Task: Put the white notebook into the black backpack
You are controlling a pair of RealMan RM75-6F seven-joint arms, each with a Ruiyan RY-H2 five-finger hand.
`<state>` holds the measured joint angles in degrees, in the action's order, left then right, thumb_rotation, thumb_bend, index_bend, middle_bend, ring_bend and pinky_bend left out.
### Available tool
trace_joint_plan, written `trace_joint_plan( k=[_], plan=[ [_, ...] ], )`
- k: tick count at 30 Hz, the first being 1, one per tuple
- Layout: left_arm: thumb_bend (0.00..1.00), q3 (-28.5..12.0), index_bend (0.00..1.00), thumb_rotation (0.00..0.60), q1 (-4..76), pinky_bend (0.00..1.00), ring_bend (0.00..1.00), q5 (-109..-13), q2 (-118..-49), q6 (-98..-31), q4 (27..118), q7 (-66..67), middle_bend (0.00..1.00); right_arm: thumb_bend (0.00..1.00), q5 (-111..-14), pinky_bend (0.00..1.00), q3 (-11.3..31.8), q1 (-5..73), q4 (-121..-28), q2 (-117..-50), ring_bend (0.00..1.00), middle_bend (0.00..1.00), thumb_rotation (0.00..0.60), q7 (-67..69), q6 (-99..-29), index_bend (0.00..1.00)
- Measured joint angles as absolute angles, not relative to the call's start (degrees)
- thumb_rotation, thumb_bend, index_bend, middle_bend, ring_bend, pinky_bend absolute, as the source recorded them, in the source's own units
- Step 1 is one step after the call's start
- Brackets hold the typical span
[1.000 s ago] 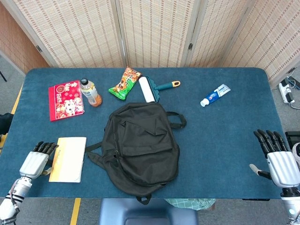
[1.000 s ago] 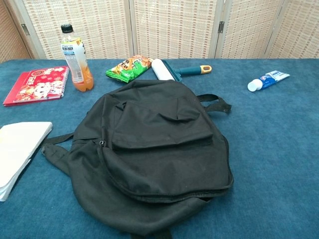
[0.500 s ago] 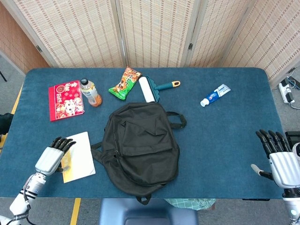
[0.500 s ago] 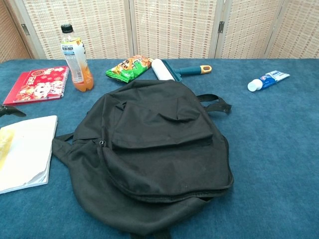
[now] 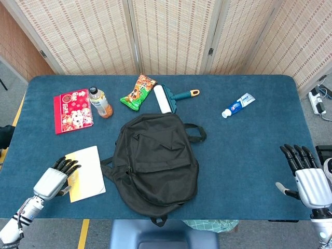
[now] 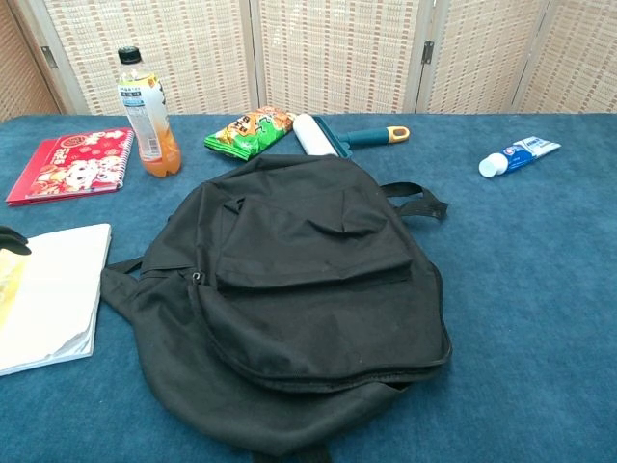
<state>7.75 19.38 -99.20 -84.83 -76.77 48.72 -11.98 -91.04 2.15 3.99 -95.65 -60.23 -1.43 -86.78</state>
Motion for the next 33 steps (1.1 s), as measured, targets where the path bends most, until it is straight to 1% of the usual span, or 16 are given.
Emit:
trace_joint_plan(
  k=[16, 24, 33],
  plan=[
    [0.34, 9.71, 0.21, 0.600, 18.12, 0.14, 0.16, -99.62, -87.22, -76.57, 43.00, -13.45, 0.18, 0.05, -91.12, 0.04, 2.04, 3.93, -96.43, -60.21, 0.04, 0.10, 0.600, -2.21, -86.77, 0.00],
    [0.31, 9.89, 0.20, 0.600, 18.10, 0.14, 0.16, -99.69, -88.96, -76.70, 41.59, -14.87, 0.18, 0.05, -90.98, 0.04, 2.09, 3.77, -96.38, -60.24, 0.04, 0.10, 0.600, -2.19, -87.01, 0.00],
    [0.31, 9.80, 0.20, 0.600, 18.15, 0.14, 0.16, -98.98, -88.81, -75.71, 40.93, -13.51, 0.18, 0.05, -90.78, 0.04, 2.09, 3.56, -96.09, -60.31, 0.04, 0.10, 0.600, -1.93, -87.18, 0.00]
  ],
)
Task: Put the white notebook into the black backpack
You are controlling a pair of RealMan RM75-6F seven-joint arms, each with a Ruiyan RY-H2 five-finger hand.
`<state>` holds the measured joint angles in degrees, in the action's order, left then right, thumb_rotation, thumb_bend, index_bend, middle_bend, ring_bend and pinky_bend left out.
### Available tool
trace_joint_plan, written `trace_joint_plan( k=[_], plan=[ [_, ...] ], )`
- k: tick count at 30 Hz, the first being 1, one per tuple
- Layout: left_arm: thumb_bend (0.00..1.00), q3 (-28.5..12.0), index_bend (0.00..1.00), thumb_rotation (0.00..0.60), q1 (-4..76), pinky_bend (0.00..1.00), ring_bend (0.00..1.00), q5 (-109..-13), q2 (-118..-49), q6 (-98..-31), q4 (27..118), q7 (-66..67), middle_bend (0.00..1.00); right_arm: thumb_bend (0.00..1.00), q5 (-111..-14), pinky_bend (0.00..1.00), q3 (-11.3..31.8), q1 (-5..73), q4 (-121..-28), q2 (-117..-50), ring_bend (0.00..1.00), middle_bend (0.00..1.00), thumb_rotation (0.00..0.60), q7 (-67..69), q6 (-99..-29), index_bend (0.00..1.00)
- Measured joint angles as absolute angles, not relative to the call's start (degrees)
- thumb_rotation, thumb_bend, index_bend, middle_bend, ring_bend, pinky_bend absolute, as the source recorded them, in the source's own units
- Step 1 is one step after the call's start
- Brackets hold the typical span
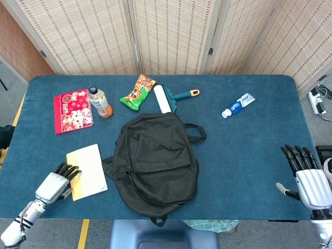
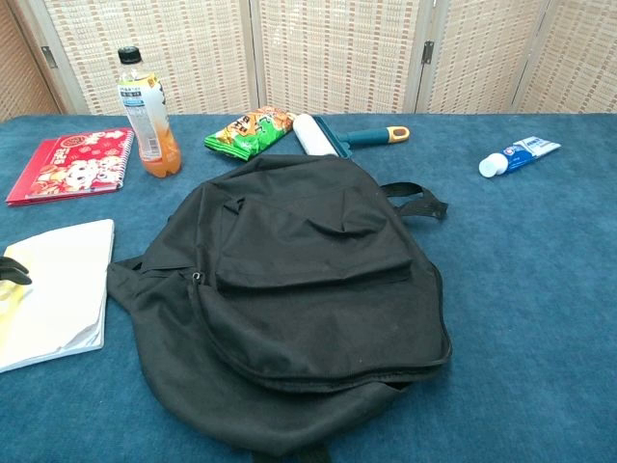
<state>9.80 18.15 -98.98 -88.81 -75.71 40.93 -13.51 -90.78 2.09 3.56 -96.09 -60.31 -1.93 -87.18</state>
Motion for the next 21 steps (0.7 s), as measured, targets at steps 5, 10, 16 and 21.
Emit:
trace_joint_plan(
  k=[5, 10, 16, 21],
  plan=[
    [0.28, 9.98, 0.20, 0.600, 18.19, 0.14, 0.16, -99.37, -88.70, -76.27, 41.53, -13.77, 0.18, 0.05, -90.84, 0.04, 2.07, 3.61, -95.91, -60.53, 0.04, 0.10, 0.600, -1.90, -87.09, 0.00],
    [0.27, 10.07, 0.20, 0.600, 18.98, 0.14, 0.16, -100.08, -89.50, -76.61, 42.11, -13.89, 0.18, 0.05, -90.78, 0.04, 2.07, 3.40, -95.84, -60.43, 0.04, 0.10, 0.600, -1.71, -87.41, 0.00],
    [0.25, 9.69, 0.20, 0.600, 19.30, 0.14, 0.16, -99.76, -90.52, -76.46, 41.83, -15.26, 0.18, 0.05, -90.55, 0.04, 2.13, 3.13, -95.65, -60.41, 0.04, 0.10, 0.600, -1.45, -87.70, 0.00],
    [0.25, 9.40, 0.21, 0.600, 19.22, 0.14, 0.17, -99.35, -91.77, -76.61, 40.34, -16.90, 0.19, 0.05, -90.50, 0.04, 2.14, 3.22, -95.45, -60.58, 0.04, 0.10, 0.600, -1.41, -87.49, 0.00]
  ],
)
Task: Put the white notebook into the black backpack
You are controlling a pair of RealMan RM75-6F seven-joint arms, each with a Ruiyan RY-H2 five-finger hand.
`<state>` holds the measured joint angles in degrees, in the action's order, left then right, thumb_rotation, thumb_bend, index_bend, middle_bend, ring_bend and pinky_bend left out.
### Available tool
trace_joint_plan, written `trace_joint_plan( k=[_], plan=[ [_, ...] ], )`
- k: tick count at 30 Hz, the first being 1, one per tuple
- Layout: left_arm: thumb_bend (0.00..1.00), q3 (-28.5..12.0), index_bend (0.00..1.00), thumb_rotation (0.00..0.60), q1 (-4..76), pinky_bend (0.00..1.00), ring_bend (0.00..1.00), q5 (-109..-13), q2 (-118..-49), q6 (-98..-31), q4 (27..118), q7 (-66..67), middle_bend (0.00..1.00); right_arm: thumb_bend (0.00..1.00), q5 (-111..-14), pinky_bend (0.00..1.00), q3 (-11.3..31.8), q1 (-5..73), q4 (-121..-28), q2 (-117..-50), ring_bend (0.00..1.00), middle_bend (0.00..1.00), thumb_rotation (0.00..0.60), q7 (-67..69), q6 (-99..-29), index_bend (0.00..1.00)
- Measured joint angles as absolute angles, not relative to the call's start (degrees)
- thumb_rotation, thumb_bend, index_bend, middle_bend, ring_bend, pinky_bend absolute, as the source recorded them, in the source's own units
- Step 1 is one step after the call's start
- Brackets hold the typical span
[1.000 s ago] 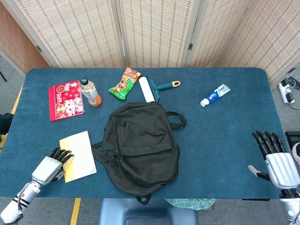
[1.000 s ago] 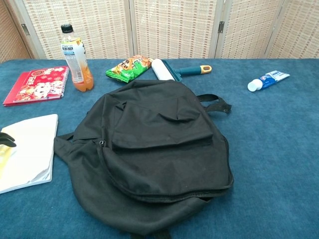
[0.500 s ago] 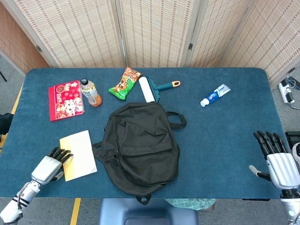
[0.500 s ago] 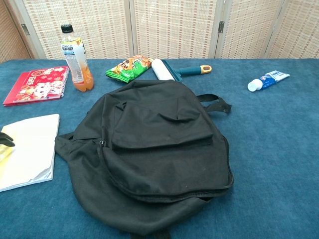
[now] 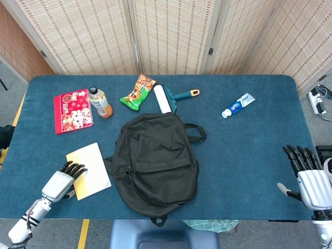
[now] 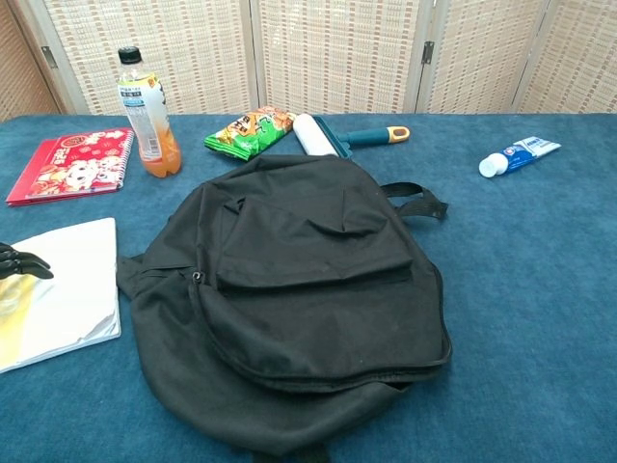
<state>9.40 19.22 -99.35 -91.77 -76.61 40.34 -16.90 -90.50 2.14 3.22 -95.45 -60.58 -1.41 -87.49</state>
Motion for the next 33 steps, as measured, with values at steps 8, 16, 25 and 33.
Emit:
trace_joint_plan(
  k=[8, 16, 25, 33],
  plan=[
    [0.34, 8.91, 0.25, 0.600, 18.83, 0.15, 0.21, -98.90, -94.45, -78.32, 36.77, -22.39, 0.22, 0.05, -90.57, 0.04, 2.22, 3.16, -95.55, -60.60, 0.04, 0.10, 0.600, -1.60, -87.69, 0.00],
    [0.39, 8.99, 0.26, 0.600, 18.98, 0.15, 0.21, -99.43, -95.85, -80.11, 34.44, -23.42, 0.23, 0.05, -90.49, 0.04, 2.16, 2.99, -95.72, -60.56, 0.04, 0.10, 0.600, -1.69, -87.75, 0.00],
    [0.38, 9.12, 0.26, 0.600, 18.87, 0.15, 0.21, -99.52, -94.82, -81.00, 35.04, -22.06, 0.23, 0.05, -90.41, 0.04, 2.16, 3.00, -95.64, -60.60, 0.04, 0.10, 0.600, -1.64, -87.61, 0.00],
    [0.38, 9.03, 0.26, 0.600, 18.33, 0.15, 0.21, -98.92, -94.09, -81.09, 35.85, -22.17, 0.23, 0.05, -90.28, 0.04, 2.21, 3.05, -95.34, -60.78, 0.04, 0.10, 0.600, -1.46, -87.41, 0.00]
  ],
)
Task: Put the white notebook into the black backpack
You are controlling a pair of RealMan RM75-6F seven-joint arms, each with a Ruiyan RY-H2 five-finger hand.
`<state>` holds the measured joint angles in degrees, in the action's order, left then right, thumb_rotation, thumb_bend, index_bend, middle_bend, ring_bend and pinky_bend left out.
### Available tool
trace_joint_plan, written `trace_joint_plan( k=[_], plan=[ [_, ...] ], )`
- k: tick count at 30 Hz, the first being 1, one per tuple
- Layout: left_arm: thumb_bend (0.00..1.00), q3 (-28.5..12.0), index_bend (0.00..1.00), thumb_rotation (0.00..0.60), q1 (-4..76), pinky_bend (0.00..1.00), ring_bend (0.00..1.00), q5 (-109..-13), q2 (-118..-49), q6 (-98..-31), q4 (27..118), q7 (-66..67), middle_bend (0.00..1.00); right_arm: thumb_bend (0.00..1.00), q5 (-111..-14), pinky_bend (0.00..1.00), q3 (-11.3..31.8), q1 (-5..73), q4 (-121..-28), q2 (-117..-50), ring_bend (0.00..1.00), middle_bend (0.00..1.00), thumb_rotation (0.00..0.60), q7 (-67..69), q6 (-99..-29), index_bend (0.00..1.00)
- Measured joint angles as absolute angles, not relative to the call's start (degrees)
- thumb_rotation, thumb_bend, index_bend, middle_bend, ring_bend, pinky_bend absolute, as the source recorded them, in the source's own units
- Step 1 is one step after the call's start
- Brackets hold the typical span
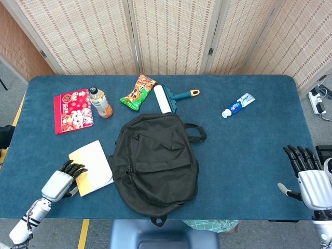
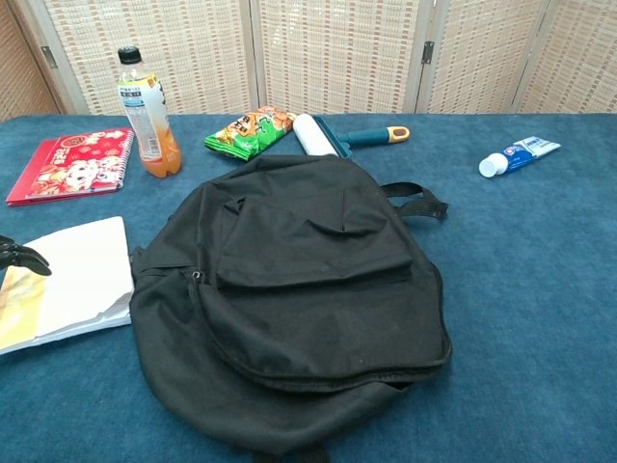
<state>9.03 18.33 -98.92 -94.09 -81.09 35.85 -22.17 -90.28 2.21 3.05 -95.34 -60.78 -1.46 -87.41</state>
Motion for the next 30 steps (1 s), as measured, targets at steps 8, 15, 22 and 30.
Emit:
trace_joint_plan(
  k=[8, 15, 22, 30],
  plan=[
    [0.38, 8.15, 0.29, 0.600, 18.64, 0.16, 0.23, -98.26, -95.51, -81.21, 36.08, -24.97, 0.25, 0.05, -90.38, 0.04, 2.27, 3.00, -95.13, -60.79, 0.04, 0.10, 0.600, -1.24, -87.67, 0.00],
    [0.40, 6.82, 0.31, 0.600, 20.40, 0.17, 0.24, -97.32, -97.23, -79.97, 36.27, -29.52, 0.27, 0.04, -90.48, 0.04, 2.29, 2.88, -95.07, -60.71, 0.04, 0.10, 0.600, -1.03, -87.91, 0.00],
    [0.43, 5.38, 0.37, 0.600, 21.95, 0.19, 0.26, -96.04, -98.45, -78.31, 36.72, -31.93, 0.30, 0.05, -90.55, 0.04, 2.30, 2.71, -95.01, -60.70, 0.04, 0.10, 0.600, -0.89, -88.21, 0.00],
    [0.44, 4.12, 0.40, 0.600, 21.56, 0.20, 0.28, -95.01, -99.36, -80.42, 34.90, -32.30, 0.32, 0.05, -90.38, 0.04, 2.27, 2.62, -95.02, -60.64, 0.04, 0.10, 0.600, -0.97, -88.11, 0.00]
  ],
)
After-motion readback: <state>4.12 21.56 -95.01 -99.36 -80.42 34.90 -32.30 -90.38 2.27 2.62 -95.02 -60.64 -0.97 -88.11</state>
